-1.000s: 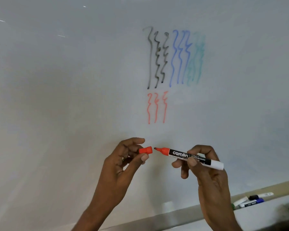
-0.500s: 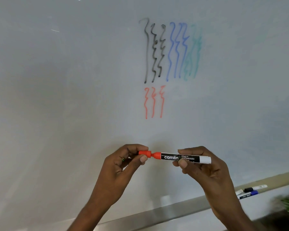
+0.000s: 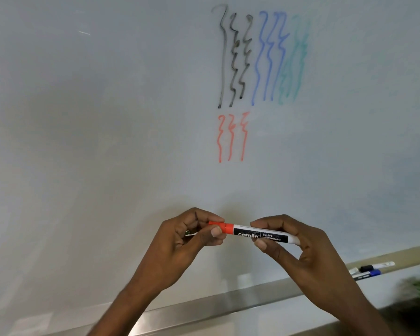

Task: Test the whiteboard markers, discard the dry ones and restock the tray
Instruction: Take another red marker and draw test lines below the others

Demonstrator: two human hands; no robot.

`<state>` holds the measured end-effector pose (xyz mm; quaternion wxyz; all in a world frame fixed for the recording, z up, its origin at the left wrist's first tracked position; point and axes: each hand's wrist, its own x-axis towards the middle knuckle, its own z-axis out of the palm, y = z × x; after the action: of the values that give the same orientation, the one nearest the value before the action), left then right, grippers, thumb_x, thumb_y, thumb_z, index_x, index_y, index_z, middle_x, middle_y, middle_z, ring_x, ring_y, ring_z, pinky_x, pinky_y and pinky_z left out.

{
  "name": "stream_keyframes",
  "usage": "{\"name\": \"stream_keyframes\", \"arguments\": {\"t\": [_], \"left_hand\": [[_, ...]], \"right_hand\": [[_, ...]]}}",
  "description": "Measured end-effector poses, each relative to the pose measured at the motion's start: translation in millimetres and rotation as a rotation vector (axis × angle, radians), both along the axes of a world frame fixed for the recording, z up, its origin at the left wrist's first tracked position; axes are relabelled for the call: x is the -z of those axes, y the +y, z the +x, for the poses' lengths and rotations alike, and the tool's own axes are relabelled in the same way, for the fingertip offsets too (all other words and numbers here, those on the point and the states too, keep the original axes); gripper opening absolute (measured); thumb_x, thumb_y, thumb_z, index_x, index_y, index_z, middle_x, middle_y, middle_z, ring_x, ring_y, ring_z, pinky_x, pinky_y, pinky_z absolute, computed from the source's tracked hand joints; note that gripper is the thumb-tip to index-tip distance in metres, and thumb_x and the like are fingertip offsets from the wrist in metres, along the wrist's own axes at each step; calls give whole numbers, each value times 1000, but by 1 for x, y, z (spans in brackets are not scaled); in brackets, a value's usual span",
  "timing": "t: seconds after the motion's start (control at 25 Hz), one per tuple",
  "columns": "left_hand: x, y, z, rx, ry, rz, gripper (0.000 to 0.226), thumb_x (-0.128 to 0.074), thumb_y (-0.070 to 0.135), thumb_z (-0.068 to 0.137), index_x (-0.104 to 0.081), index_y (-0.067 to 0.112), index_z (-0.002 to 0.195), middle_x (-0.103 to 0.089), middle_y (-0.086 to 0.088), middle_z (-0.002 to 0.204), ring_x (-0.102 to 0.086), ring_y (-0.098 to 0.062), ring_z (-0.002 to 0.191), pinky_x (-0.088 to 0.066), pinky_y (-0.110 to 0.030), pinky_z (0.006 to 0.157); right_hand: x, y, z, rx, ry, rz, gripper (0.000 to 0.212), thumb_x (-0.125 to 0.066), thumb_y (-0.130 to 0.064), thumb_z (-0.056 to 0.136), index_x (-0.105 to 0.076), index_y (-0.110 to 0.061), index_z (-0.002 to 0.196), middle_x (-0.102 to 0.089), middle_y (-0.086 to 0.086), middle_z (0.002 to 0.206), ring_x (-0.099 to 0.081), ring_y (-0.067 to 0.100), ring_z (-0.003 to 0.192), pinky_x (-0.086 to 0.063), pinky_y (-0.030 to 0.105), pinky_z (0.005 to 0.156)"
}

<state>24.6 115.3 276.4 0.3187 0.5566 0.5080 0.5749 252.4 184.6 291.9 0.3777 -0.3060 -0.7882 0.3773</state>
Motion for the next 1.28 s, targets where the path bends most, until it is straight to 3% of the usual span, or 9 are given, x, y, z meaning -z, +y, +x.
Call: {"name": "stream_keyframes", "arguments": {"t": [0.08, 0.16, 0.28, 0.36, 0.6, 0.84, 1.04, 1.16, 1.28], "left_hand": [[-2, -2, 0, 19, -10, 2, 20, -67, 20, 87, -74, 10, 103, -78, -6, 90, -77, -23, 87, -59, -22, 79], [-2, -5, -1, 42, -6, 9, 21, -68, 17, 87, -74, 7, 104, -78, -8, 90, -77, -25, 86, -60, -23, 78], [2, -8, 1, 59, -30, 1, 21, -68, 14, 86, -73, 4, 104, -78, -11, 88, -77, -26, 82, -60, -25, 77], [7, -11, 3, 51, -55, -6, 21, -68, 14, 86, -73, 5, 104, -78, -12, 88, -77, -27, 80, -61, -26, 76], [15, -13, 6, 35, -77, 11, 19, -67, 15, 87, -74, 9, 104, -78, -12, 88, -76, -29, 82, -62, -29, 79], [28, -11, 7, -14, -61, -28, 19, -69, 24, 88, -74, 16, 105, -78, -6, 93, -76, -24, 90, -62, -33, 85], [58, -14, 10, -178, 18, -73, 12, -72, 30, 89, -75, 28, 100, -75, 5, 93, -70, -13, 89, -51, -18, 68], [84, -20, 8, -213, -3, -114, 11, -74, 26, 89, -75, 28, 99, -75, 7, 95, -68, -13, 96, -52, -17, 71], [116, -28, 9, -260, -1, -178, 11, -75, 24, 90, -75, 30, 99, -75, 8, 95, -68, -11, 97, -55, -22, 76]], "right_hand": [[-1, -3, 2, -13, -12, 43, 16, -70, -34, 88, -74, -35, 103, -75, -17, 102, -69, 8, 103, -49, 13, 78], [-2, -4, 4, -24, -14, 52, 16, -70, -32, 88, -74, -35, 104, -75, -17, 103, -69, 9, 103, -54, 22, 79], [1, -6, 8, -25, -28, 62, 17, -71, -30, 89, -74, -34, 105, -75, -15, 103, -70, 12, 102, -56, 42, 71], [3, -8, 9, -31, -30, 59, 17, -72, -30, 88, -74, -36, 104, -75, -15, 101, -71, 13, 98, -56, 45, 63], [7, -11, 5, -67, 80, -118, 15, -73, -30, 81, -75, -37, 94, -77, -3, 85, -74, 13, 82, -51, 13, 71], [22, -5, -2, -67, 95, -205, 15, -74, -20, 85, -75, -19, 100, -74, -5, 86, -69, 8, 78, -47, 8, 68], [52, 2, -9, -40, 41, -281, 22, -72, -29, 86, -71, -24, 108, -72, -11, 98, -66, 8, 86, -50, 14, 74], [81, 8, -9, -51, -31, -319, 21, -70, -31, 89, -70, -27, 109, -70, -12, 102, -66, 9, 93, -51, 18, 80], [114, 16, -10, -66, -108, -390, 16, -71, -21, 92, -71, -28, 106, -72, -13, 103, -67, 6, 96, -52, 19, 83]]}}
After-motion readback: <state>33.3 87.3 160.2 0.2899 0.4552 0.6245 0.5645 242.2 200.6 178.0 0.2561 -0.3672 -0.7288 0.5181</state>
